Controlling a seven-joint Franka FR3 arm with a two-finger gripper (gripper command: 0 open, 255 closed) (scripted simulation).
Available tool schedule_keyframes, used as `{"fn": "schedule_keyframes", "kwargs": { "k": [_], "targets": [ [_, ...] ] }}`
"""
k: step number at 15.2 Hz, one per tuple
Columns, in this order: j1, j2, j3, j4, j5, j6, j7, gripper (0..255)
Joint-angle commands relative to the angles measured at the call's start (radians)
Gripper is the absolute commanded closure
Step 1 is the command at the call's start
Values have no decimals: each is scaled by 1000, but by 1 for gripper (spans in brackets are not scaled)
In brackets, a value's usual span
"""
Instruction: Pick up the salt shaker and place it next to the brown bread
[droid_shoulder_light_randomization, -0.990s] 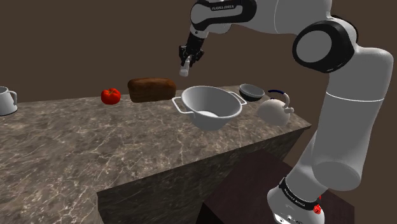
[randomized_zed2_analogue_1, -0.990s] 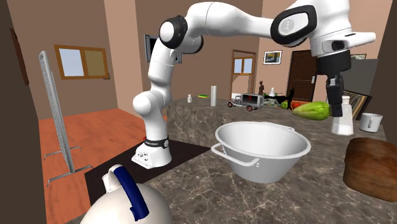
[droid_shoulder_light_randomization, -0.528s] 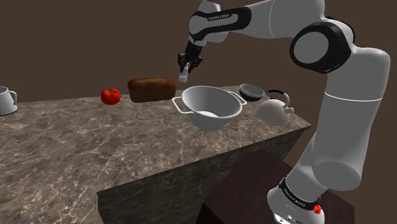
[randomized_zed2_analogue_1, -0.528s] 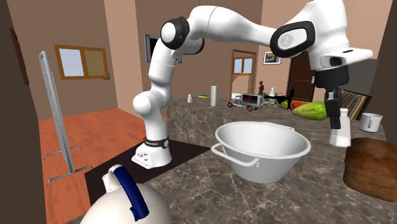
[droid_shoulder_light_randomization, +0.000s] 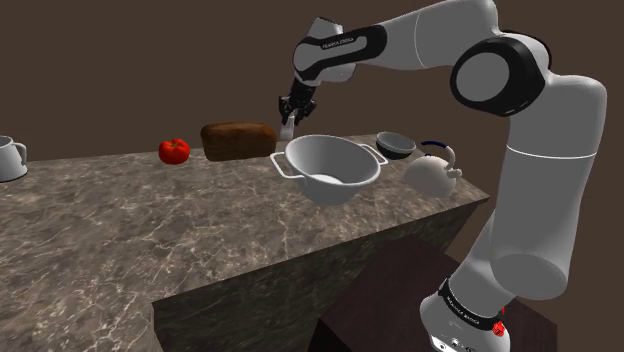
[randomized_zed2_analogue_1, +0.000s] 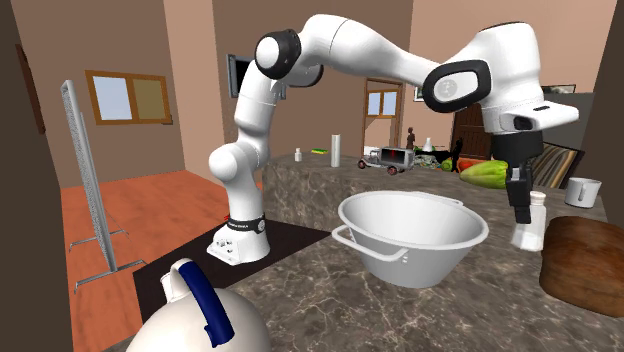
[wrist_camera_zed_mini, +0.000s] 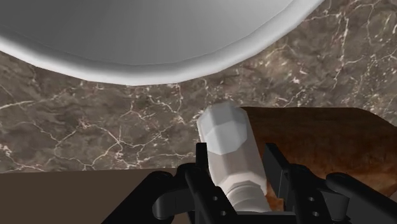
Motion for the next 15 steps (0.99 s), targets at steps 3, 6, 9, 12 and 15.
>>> {"fn": "schedule_keyframes", "kwargs": {
  "k": [3,6,9,12,15],
  "targets": [
    [-1,18,4,-31,10,49,-8,255],
    [-2,32,8,-52,17,83,-15,255],
    [-4,47,12,-71,26,116,-22,255],
    [-6,64,16,-87,35,149,-30,255],
    [-9,83,21,-101,45,182,-39,255]
  ]
}}
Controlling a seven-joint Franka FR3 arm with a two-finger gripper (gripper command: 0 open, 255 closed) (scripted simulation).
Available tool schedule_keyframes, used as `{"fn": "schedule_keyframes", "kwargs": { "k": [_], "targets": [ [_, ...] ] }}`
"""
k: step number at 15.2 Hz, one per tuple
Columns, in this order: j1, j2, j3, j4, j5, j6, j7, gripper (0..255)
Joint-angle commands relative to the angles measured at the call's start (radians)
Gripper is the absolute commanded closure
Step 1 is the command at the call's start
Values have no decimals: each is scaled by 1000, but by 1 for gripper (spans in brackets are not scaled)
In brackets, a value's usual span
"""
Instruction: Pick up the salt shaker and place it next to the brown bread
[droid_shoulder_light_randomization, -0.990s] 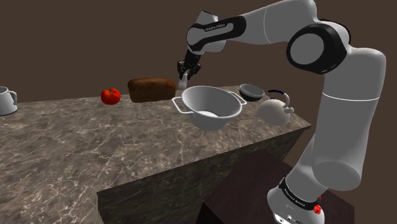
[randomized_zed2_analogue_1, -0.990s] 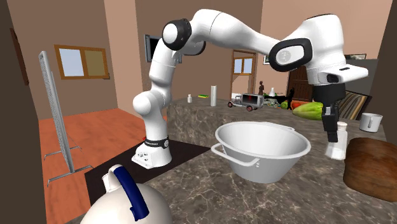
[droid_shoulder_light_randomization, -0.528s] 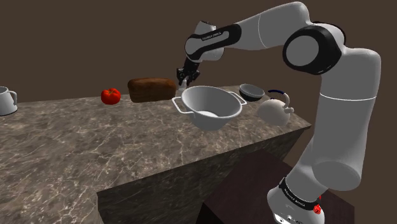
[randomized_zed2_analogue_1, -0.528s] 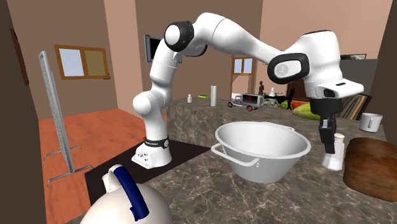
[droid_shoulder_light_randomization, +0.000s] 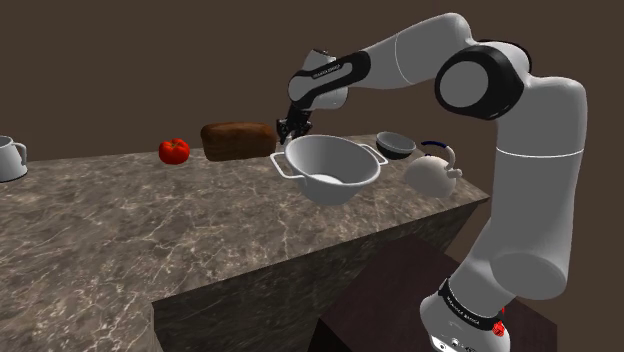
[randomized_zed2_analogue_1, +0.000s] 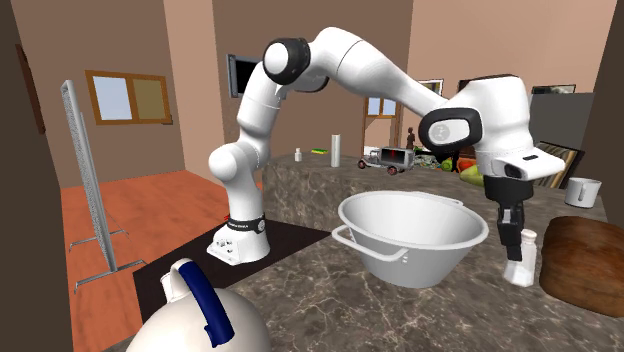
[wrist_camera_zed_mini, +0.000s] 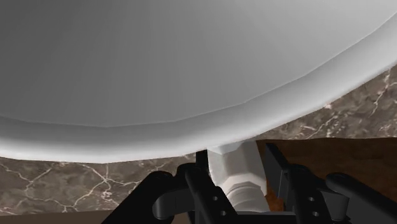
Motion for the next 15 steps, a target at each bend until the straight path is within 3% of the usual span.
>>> {"fn": "schedule_keyframes", "kwargs": {
  "k": [1,11,12,15],
  "targets": [
    [-3,14,4,-8,7,22,-7,255],
    [-5,25,7,-15,13,40,-12,255],
    [-5,25,7,-15,13,40,-12,0],
    [-5,25,7,-15,13,40,-12,0]
  ]
}}
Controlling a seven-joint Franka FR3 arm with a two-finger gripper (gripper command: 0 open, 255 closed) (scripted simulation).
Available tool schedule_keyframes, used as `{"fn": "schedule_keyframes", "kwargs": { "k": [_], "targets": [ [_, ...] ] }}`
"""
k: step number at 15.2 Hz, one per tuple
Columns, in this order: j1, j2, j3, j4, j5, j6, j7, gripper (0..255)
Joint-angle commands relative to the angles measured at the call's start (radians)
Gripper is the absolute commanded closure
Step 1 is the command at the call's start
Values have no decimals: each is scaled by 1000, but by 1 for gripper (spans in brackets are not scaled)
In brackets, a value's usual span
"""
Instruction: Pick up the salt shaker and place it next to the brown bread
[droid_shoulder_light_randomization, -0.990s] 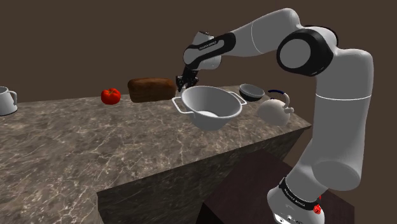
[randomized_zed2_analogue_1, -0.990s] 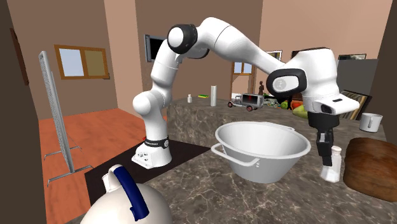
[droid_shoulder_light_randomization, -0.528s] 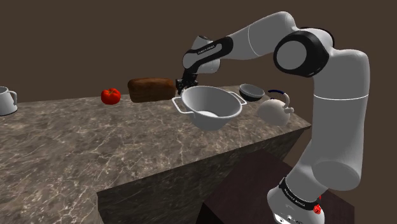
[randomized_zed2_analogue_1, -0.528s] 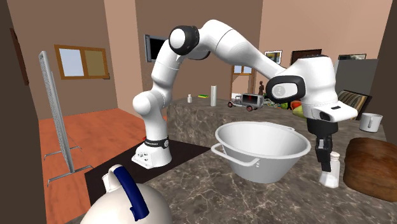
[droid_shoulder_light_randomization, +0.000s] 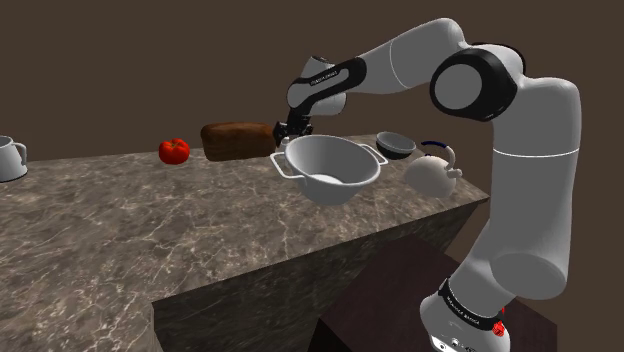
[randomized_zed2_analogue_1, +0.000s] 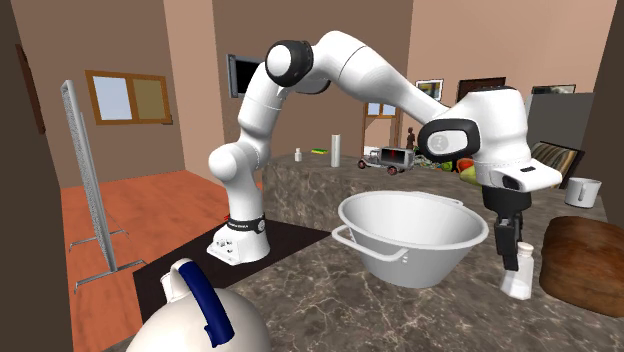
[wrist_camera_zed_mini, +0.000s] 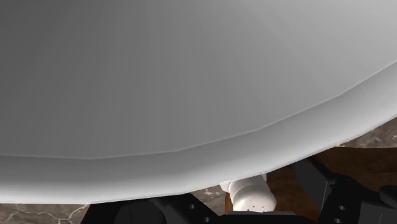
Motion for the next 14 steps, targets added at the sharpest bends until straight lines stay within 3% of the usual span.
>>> {"fn": "schedule_keyframes", "kwargs": {
  "k": [1,6,14],
  "targets": [
    [0,0,0,0,0,0,0,0],
    [13,-96,-19,-15,-34,-78,21,0],
    [12,-96,-19,-15,-34,-78,21,0]
  ]
}}
